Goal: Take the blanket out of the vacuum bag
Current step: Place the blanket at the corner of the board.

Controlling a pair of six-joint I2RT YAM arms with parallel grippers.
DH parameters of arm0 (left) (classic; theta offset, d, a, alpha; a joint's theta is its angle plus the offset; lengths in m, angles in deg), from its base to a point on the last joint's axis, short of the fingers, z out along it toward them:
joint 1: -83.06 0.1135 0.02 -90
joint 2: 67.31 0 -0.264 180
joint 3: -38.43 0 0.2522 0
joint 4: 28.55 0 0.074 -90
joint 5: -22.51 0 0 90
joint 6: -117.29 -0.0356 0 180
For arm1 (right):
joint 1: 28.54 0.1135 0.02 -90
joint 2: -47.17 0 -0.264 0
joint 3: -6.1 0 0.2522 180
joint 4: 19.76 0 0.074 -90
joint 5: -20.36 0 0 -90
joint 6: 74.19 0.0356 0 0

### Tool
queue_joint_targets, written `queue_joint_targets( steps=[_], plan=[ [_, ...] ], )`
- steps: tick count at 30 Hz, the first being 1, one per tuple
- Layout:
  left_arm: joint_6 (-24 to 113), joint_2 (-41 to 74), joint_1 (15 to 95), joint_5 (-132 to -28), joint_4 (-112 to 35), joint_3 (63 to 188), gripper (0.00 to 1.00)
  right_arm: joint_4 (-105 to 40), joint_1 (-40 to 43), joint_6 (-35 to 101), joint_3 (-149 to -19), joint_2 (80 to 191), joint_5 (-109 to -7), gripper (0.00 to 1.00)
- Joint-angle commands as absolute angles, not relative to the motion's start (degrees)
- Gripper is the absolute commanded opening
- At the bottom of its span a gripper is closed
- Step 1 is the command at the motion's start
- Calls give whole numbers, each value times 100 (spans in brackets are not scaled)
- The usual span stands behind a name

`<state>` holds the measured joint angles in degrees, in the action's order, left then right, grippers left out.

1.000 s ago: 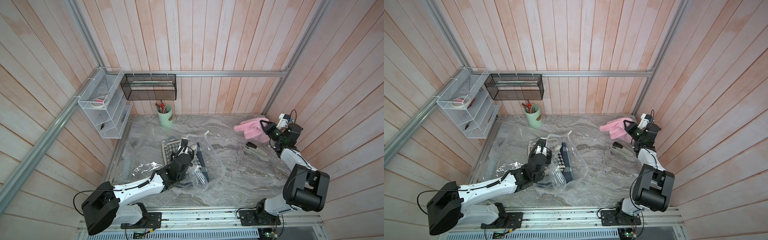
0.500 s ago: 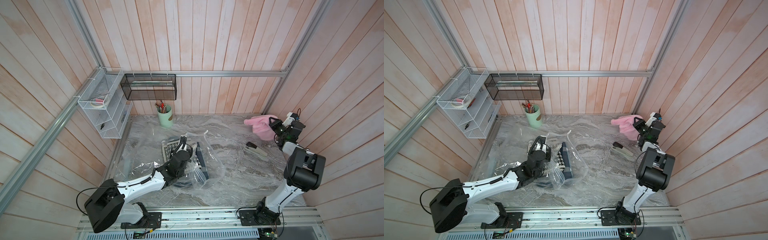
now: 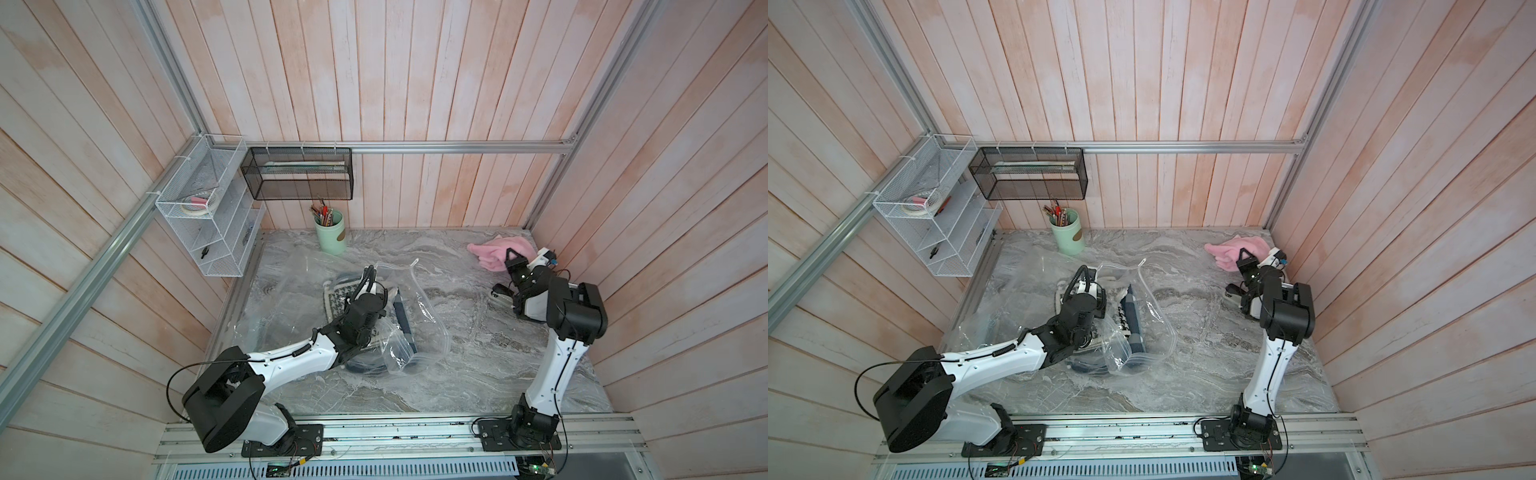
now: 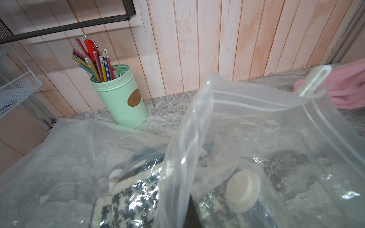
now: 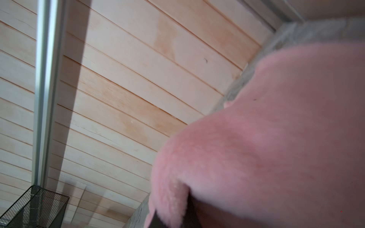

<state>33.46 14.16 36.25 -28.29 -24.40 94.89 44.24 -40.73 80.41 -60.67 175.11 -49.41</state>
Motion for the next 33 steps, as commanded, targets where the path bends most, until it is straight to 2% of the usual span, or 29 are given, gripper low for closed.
queue_joint_targets(
  steps=[1,12,13,14,15,20,23,29,33],
  plan=[
    [3366,1271,3672,-2899,-2532,9633,0,5887,-3813,9272,-5868,17993,-5198,0],
    [3410,790,3666,-2862,-2699,9412,0,5514,-3807,8768,-5240,17465,-4974,0],
    [3414,755,3659,-2861,-2708,9401,0,5369,-3834,8684,-5231,17372,-4899,3],
    [3423,733,3657,-2859,-2719,9395,0,5246,-3851,8560,-5225,17273,-4807,19],
    [3416,712,3650,-2856,-2728,9387,0,5101,-3861,8447,-5223,17171,-4749,30],
    [3388,561,3622,-2849,-2839,9387,0,3878,-3857,7588,-5125,16298,-4752,47],
    [3370,447,3622,-2838,-2840,9337,0,2626,-3774,6635,-5306,15653,-4932,64],
    [3473,296,3597,-2855,-2835,9239,0,-536,-3441,4687,-6230,14778,-6054,71],
    [3528,243,3531,-2838,-2821,9185,0,-1417,-3425,4343,-6196,14304,-6597,72]
  ],
)
